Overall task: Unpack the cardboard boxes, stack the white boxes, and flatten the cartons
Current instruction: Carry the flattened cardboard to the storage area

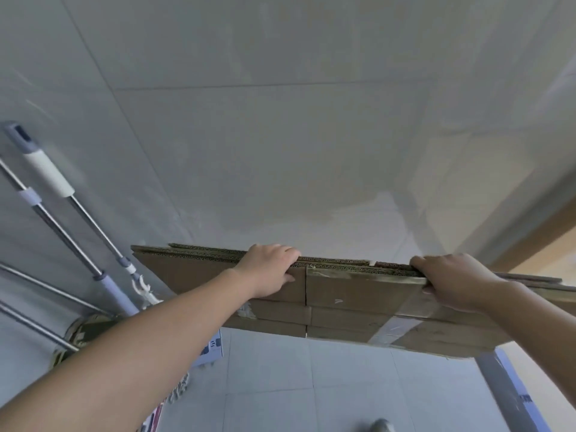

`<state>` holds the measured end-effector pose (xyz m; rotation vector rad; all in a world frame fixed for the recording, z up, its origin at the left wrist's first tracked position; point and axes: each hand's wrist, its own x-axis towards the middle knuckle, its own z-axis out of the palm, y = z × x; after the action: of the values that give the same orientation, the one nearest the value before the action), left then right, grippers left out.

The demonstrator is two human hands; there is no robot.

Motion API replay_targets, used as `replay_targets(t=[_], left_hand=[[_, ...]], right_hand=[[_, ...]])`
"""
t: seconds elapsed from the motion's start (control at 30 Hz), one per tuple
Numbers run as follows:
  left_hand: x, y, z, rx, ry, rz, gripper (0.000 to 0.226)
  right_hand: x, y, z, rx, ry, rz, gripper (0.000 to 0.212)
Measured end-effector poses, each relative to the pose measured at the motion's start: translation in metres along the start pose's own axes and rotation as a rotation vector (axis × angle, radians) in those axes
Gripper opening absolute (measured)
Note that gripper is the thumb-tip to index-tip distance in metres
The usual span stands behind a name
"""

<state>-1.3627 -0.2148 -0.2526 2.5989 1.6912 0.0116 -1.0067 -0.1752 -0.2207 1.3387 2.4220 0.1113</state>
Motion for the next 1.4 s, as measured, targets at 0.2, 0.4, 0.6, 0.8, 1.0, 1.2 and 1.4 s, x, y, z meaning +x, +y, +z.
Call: replay_targets(t=[0.2, 0.4, 0.6, 0.8, 1.0, 1.2, 1.4], left_hand=[[0.034, -0.002, 0.071, -0.023, -0.116, -0.158, 0.028], [0.057, -0.014, 0.170, -0.020, -0.224, -0.269, 0.033], [0.076, -0.048, 0.255, -0.015, -0.277, -0.335, 0.032], [0.095, -0.076, 0.315, -0.032, -0.318, -0.368, 0.033], [0.117, -0.100, 0.356, -0.051, -0.360, -0.353, 0.028], [0.123, -0.118, 0.374, 0.000, -0.378, -0.318, 0.030], [0.133, -0.126, 0.396, -0.033, -0.353, -0.406, 0.036]], right_hand=[[0.078, 0.021, 0.066, 0.079, -0.031, -0.162, 0.019], [0.149, 0.013, 0.155, 0.101, -0.072, -0.242, 0.016], [0.229, -0.008, 0.223, 0.055, -0.098, -0.304, 0.021], [0.293, -0.027, 0.273, 0.044, -0.104, -0.298, 0.022], [0.324, -0.037, 0.317, 0.062, -0.128, -0.285, 0.024], [0.343, -0.041, 0.339, 0.107, -0.147, -0.314, 0.023], [0.366, -0.049, 0.352, 0.080, -0.093, -0.223, 0.018]])
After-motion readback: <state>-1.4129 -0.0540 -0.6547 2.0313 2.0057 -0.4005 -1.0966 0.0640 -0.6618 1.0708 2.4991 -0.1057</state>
